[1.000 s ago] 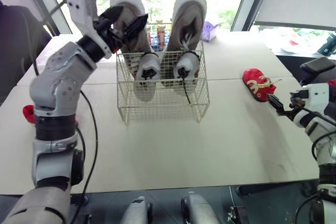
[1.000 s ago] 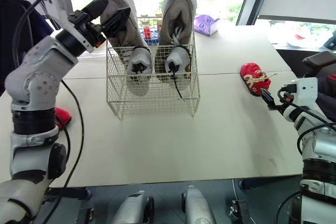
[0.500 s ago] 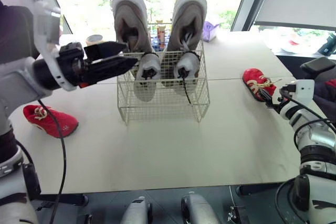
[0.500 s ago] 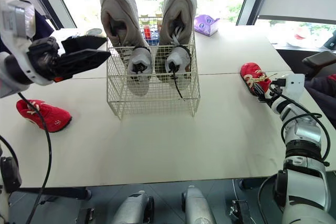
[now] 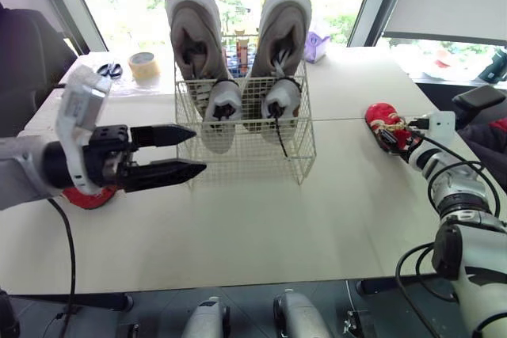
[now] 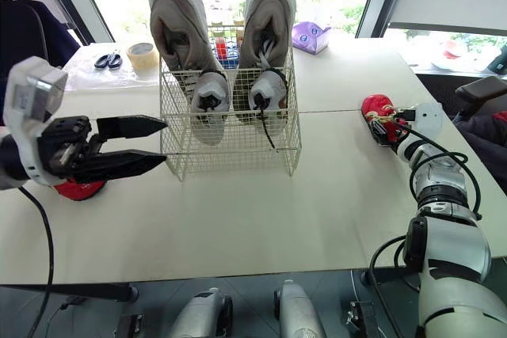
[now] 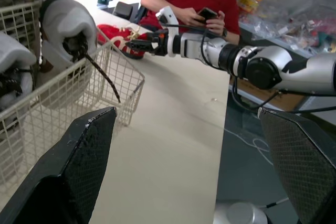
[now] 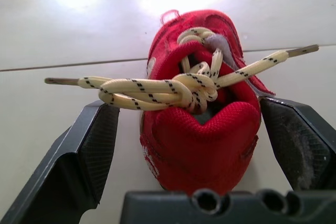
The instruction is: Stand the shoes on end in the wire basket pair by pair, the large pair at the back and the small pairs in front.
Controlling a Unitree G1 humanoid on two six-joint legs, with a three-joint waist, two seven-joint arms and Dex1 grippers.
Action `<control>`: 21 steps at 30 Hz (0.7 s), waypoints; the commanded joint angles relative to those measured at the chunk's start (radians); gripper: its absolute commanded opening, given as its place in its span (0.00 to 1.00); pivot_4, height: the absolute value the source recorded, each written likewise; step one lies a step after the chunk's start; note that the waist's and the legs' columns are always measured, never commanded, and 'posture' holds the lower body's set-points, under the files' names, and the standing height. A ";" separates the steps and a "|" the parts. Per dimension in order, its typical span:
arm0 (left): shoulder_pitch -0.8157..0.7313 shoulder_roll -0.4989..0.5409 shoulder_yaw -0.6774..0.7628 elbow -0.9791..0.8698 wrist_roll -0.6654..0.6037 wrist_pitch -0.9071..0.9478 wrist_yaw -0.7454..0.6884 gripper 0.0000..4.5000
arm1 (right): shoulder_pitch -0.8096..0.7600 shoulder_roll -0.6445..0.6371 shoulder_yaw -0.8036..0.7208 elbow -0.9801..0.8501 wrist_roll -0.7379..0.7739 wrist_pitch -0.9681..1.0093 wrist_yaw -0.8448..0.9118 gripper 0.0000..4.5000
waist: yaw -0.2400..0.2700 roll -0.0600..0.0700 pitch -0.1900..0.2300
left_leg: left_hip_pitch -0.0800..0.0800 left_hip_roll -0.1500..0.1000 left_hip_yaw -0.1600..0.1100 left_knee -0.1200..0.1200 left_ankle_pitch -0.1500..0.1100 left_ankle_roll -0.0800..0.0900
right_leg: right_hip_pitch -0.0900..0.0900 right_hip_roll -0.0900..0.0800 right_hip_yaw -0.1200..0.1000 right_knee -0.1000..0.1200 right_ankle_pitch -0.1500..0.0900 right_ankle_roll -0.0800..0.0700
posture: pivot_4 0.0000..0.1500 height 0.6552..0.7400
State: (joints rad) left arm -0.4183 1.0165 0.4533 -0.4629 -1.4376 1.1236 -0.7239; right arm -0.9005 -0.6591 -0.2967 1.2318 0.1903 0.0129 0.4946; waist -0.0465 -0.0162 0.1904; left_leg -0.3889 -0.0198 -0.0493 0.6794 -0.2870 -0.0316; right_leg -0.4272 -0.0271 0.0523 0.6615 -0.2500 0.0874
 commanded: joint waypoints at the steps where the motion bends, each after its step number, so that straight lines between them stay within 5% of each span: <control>1: 0.001 0.006 0.000 -0.024 0.017 -0.042 0.002 1.00 | -0.030 -0.004 0.020 0.022 -0.040 -0.011 -0.051 0.87 | 0.000 0.000 0.000 | 0.000 0.000 0.000 0.000 0.000 0.000 | 0.000 0.000 0.000 0.000 0.000 0.000 | 1.00 1.00; 8: -0.009 0.039 -0.041 -0.028 0.087 -0.048 0.077 1.00 | -0.034 -0.009 0.013 0.022 -0.054 -0.027 -0.073 0.17 | 0.001 0.000 0.000 | 0.000 0.000 0.000 0.000 0.000 0.000 | 0.000 0.000 0.000 0.000 0.000 0.000 | 1.00 1.00; 12: -0.039 0.051 -0.061 -0.073 0.203 -0.133 0.091 1.00 | -0.048 -0.054 -0.005 -0.045 -0.037 -0.058 -0.046 0.17 | 0.001 0.001 0.000 | 0.000 0.000 0.000 0.000 0.000 0.000 | 0.000 0.000 0.000 0.000 0.000 0.000 | 1.00 1.00; 17: -0.094 0.013 -0.073 0.136 0.066 -0.043 0.087 1.00 | -0.156 -0.222 -0.048 -0.444 0.058 -0.004 0.115 0.17 | 0.003 0.023 0.011 | -0.002 -0.002 0.002 0.001 0.000 0.001 | -0.002 -0.002 0.001 0.000 0.000 0.001 | 1.00 1.00; 21: -0.229 -0.061 -0.063 0.338 -0.010 -0.039 0.101 1.00 | -0.272 -0.275 -0.013 -0.753 0.212 0.212 0.307 0.17 | -0.001 0.023 0.012 | -0.002 0.001 -0.001 -0.002 -0.001 0.001 | -0.003 0.002 0.000 0.001 -0.001 0.001 | 1.00 1.00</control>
State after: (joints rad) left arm -0.5967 0.9485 0.3654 -0.1833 -1.4155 1.0894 -0.6276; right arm -1.1389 -0.9355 -0.3256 0.6192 0.3120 0.1367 0.7092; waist -0.0474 0.0065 0.2027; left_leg -0.3902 -0.0190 -0.0511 0.6770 -0.2876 -0.0306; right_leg -0.4305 -0.0247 0.0513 0.6622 -0.2512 0.0877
